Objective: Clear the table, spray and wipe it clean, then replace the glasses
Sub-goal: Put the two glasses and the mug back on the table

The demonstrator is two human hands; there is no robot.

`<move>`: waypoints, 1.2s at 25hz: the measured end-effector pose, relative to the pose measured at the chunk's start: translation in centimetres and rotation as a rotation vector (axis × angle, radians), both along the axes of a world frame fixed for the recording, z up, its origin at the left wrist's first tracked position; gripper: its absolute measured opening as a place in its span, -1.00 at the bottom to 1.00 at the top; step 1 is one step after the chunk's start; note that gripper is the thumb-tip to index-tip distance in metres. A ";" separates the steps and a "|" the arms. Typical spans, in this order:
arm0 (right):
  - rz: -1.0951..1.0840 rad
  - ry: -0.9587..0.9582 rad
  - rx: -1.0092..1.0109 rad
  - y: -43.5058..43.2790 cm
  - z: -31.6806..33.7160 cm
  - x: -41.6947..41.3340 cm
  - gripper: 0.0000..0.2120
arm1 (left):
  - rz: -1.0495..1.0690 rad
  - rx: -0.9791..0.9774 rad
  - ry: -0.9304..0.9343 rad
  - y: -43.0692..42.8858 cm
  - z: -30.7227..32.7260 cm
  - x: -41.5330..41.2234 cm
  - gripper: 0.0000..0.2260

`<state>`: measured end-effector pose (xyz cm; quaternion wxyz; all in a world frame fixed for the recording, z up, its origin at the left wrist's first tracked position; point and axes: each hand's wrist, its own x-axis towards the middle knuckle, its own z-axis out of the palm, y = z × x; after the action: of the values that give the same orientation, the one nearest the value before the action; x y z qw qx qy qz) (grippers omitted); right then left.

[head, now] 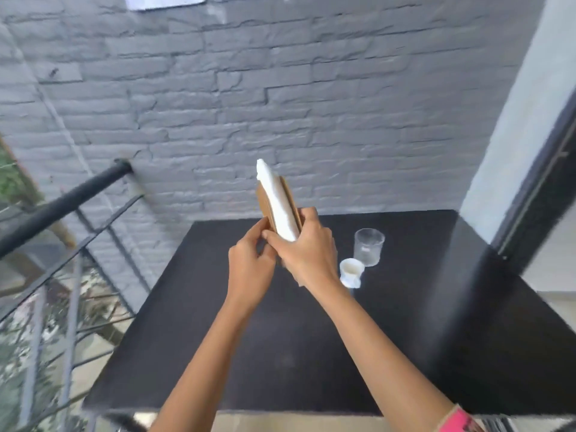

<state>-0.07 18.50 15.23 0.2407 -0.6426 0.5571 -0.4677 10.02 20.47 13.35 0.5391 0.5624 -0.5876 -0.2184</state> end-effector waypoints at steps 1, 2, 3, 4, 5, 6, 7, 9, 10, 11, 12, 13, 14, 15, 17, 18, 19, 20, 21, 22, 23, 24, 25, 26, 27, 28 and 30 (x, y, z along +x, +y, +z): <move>-0.049 -0.010 -0.005 -1.5 0.1 -2.4 -0.52 | -0.052 0.010 -0.005 -2.0 0.2 -2.3 -0.63; -0.093 -0.018 -0.009 -3.3 0.1 -5.1 -0.52 | -0.107 0.025 -0.006 -4.1 0.2 -4.9 -0.63; -0.126 -0.026 -0.006 -4.8 -0.1 -7.6 -0.53 | -0.161 0.043 -0.006 -5.8 0.1 -7.1 -0.62; -0.159 -0.033 0.002 -6.5 -0.4 -10.2 -0.53 | -0.213 0.060 -0.006 -7.7 -0.2 -9.7 -0.60; -0.189 -0.039 0.009 -8.1 -1.0 -12.9 -0.54 | -0.257 0.074 -0.006 -9.3 -0.7 -12.3 -0.58; -0.211 -0.037 0.015 -9.8 -1.5 -15.7 -0.55 | -0.289 0.082 0.002 -11.1 -1.3 -15.2 -0.56; -0.223 -0.036 0.023 -11.1 -2.2 -17.9 -0.55 | -0.316 0.096 0.022 -12.5 -2.1 -17.4 -0.55; -0.237 -0.073 0.061 -13.6 -4.1 -22.2 -0.56 | -0.357 0.161 0.037 -15.3 -3.8 -21.5 -0.53; -0.238 -0.094 0.089 -14.6 -5.2 -24.2 -0.57 | -0.369 0.214 0.025 -16.5 -4.8 -23.5 -0.51; -0.242 -0.109 0.125 -15.7 -6.4 -26.3 -0.58 | -0.393 0.266 0.020 -17.6 -5.8 -25.3 -0.48; -0.246 -0.116 0.163 -16.9 -7.7 -28.4 -0.60 | -0.424 0.317 0.023 -18.8 -6.8 -27.4 -0.46; -0.250 -0.122 0.193 -17.7 -9.1 -30.0 -0.62 | -0.448 0.368 0.017 -19.6 -7.8 -28.9 -0.44; -0.255 -0.130 0.227 -18.6 -10.4 -31.4 -0.63 | -0.461 0.420 0.007 -20.4 -8.8 -30.2 -0.43; -0.261 -0.136 0.264 -19.5 -11.9 -32.6 -0.64 | -0.466 0.473 0.005 -21.2 -10.0 -31.5 -0.43; -0.279 -0.142 0.332 -20.9 -14.6 -34.1 -0.65 | -0.463 0.555 -0.004 -22.5 -12.0 -32.9 -0.43; -0.287 -0.142 0.360 -21.6 -15.9 -34.6 -0.66 | -0.458 0.587 -0.010 -23.1 -12.9 -33.6 -0.43; -0.292 -0.142 0.382 -22.3 -17.1 -35.0 -0.67 | -0.455 0.614 -0.015 -23.7 -13.7 -34.1 -0.43; -0.293 -0.138 0.405 -23.0 -18.2 -35.3 -0.68 | -0.451 0.637 -0.013 -24.3 -14.3 -34.5 -0.43; -0.295 -0.129 0.426 -23.8 -19.1 -35.5 -0.69 | -0.448 0.660 -0.009 -25.0 -15.0 -35.0 -0.44; -0.297 -0.121 0.445 -24.5 -20.0 -35.7 -0.69 | -0.441 0.677 -0.004 -25.8 -15.7 -35.3 -0.46; -0.299 -0.115 0.460 -25.2 -20.7 -35.9 -0.69 | -0.435 0.693 -0.003 -26.5 -16.4 -35.6 -0.47; -0.299 -0.113 0.476 -25.7 -21.3 -36.0 -0.69 | -0.426 0.708 -0.003 -27.1 -16.9 -35.9 -0.48; -0.295 -0.112 0.487 -26.1 -21.8 -36.1 -0.69 | -0.415 0.725 -0.001 -27.6 -17.4 -36.0 -0.47; -0.288 -0.113 0.501 -26.6 -22.3 -36.3 -0.68 | -0.407 0.743 0.005 -28.1 -17.9 -36.1 -0.47; -0.283 -0.112 0.517 -27.1 -22.9 -36.4 -0.68 | -0.404 0.764 0.004 -28.5 -18.4 -36.3 -0.46; -0.281 -0.111 0.528 -27.5 -23.4 -36.5 -0.66 | -0.405 0.775 -0.003 -28.9 -18.9 -36.3 -0.46; -0.286 -0.091 0.540 -27.9 -24.3 -36.5 -0.63 | -0.404 0.799 -0.019 -29.6 -19.8 -36.4 -0.45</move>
<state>-36.59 -9.43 -9.03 0.3592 -0.4489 0.7347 -0.3600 -26.33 -9.09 -6.43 0.2207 0.6025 -0.5601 -0.5239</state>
